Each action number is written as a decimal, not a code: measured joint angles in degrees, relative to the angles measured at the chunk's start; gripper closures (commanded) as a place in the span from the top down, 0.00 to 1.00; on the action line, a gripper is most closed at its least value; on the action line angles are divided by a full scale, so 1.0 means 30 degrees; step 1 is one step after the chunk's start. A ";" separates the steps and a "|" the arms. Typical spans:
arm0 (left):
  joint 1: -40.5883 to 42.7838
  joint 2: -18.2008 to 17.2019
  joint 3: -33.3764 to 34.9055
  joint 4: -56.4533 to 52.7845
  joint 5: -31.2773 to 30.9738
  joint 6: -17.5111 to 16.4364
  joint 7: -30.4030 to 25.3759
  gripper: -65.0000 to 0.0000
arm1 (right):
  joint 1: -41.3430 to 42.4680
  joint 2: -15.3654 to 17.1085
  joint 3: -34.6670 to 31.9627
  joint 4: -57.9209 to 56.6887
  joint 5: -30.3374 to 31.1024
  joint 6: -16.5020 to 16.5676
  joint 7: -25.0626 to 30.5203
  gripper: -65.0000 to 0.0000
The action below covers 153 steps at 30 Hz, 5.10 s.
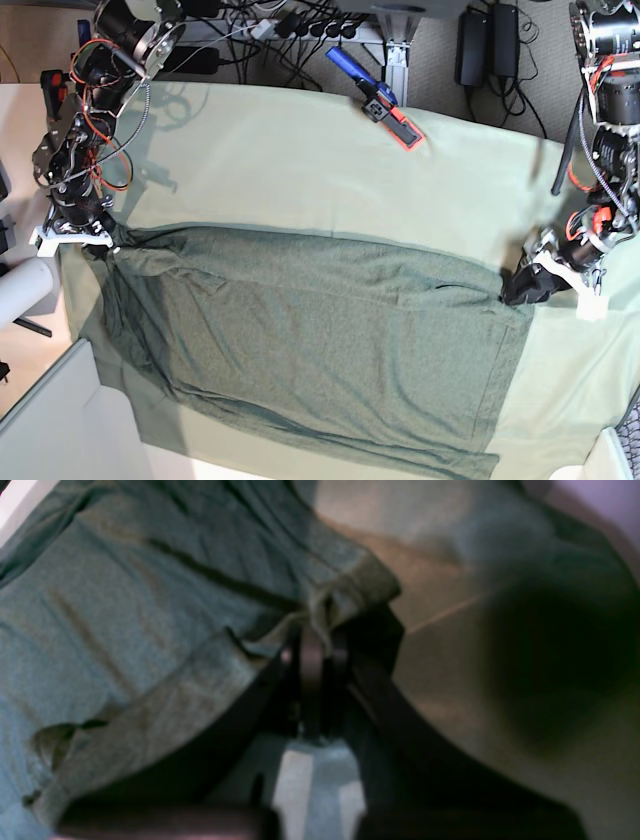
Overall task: Fold the T-shirt properly
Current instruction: 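Lift the shirt with both grippers and stretch it taut, then lower the shirt onto the cloth and open the right gripper, then move the right gripper along the shirt's side edge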
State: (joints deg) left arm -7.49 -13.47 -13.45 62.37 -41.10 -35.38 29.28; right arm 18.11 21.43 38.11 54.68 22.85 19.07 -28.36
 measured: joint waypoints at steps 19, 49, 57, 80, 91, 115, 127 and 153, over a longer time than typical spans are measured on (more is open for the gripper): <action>-0.0284 0.0306 -0.1443 0.0248 -0.2652 -0.1086 0.4852 0.00 | -0.0007 0.0051 0.0328 0.0743 0.1319 0.0000 -0.3351 0.00; 0.5129 -0.3439 -0.2521 0.6426 -0.4677 -0.1231 0.6033 0.00 | -0.1406 0.1202 0.1064 0.3723 0.3104 0.0124 -0.9056 0.00; 0.6164 -0.3432 -0.2951 0.6564 -0.5173 -0.1246 0.6084 0.00 | -0.4554 0.1166 0.1792 0.5544 0.3891 0.0233 -0.9056 0.00; 1.0076 -0.3410 -0.6951 0.8925 -0.7468 -0.1370 0.7082 0.00 | -0.8531 0.1166 0.2295 0.8663 0.4386 0.0386 -0.9151 0.00; 1.0856 -0.3395 -0.7220 0.9428 -0.7461 -0.1377 0.7242 0.00 | -0.9173 0.1588 0.2397 0.9078 0.4495 0.0452 -0.9165 0.00; 1.1205 -0.3483 -0.7329 0.9428 -0.7104 -0.1362 0.6805 0.35 | -1.0178 0.2266 0.2776 0.9078 0.2368 0.0444 -0.7708 0.47; 1.1205 -0.3453 -0.7329 0.9428 -0.6681 -0.1362 0.6652 0.42 | -1.0163 0.2098 0.2761 0.9085 0.3759 0.0430 -0.7439 0.48; 1.1205 -0.3453 -0.7329 0.9428 -0.6681 -0.1362 0.6594 0.42 | -1.0586 -0.1129 0.0590 0.9785 0.7031 0.1661 -0.8779 0.48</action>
State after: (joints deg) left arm 26.13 -23.83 -35.44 90.65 -61.14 -39.46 49.06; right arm -13.65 18.04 39.88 84.03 43.94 24.05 -54.70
